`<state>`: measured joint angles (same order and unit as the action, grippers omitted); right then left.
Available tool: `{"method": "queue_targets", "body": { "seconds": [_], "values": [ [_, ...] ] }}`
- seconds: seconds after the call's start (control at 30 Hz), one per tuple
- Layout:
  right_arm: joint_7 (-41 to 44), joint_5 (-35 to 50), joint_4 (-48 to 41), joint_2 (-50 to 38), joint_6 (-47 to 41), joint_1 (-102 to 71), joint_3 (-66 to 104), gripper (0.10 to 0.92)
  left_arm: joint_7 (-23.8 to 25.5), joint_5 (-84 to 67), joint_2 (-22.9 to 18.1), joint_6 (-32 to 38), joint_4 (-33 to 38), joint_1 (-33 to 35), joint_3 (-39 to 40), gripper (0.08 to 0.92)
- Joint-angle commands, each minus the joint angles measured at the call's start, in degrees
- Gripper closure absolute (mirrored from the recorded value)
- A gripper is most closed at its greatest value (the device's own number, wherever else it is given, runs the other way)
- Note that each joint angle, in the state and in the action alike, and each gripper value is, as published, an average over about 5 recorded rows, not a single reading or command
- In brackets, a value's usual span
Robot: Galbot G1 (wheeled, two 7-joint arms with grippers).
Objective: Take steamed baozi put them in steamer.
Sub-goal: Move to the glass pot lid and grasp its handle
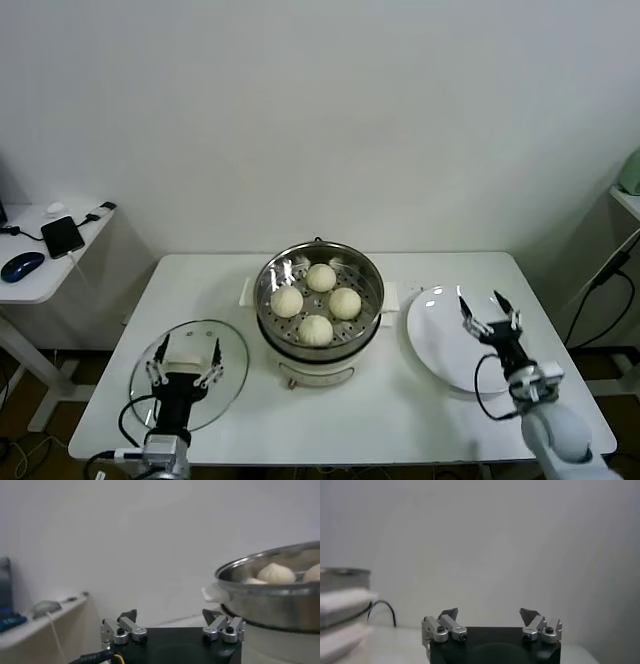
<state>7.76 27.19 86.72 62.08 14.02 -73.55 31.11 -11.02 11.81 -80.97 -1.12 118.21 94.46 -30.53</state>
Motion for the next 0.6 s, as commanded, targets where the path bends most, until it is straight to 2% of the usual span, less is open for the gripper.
{"method": "queue_targets", "body": {
  "seconds": [0.03,0.2,0.3,0.43,0.6],
  "values": [
    [-2.3,-6.0,3.8,10.7,0.0,-11.6,6.4,0.203,-5.8,14.9,0.9,5.9,-4.8,-0.5,-0.3,0.177],
    [-3.2,-5.7,9.3,10.5,-6.0,-13.1,5.1,0.203,-14.9,42.2,4.1,10.4,-11.3,-1.4,-3.0,0.177],
    [-3.2,-5.9,11.4,10.1,-8.4,-13.6,4.7,0.203,-18.5,55.2,7.0,10.7,-16.5,-1.2,-4.3,0.177],
    [-3.3,-6.2,11.9,9.7,-9.5,-13.3,4.5,0.203,-21.1,60.6,9.4,7.0,-22.7,-0.8,-4.5,0.177],
    [-3.5,-6.4,11.5,9.4,-9.6,-12.6,4.8,0.202,-23.5,62.4,9.6,5.6,-28.7,-1.9,-4.1,0.177]
  ]
}}
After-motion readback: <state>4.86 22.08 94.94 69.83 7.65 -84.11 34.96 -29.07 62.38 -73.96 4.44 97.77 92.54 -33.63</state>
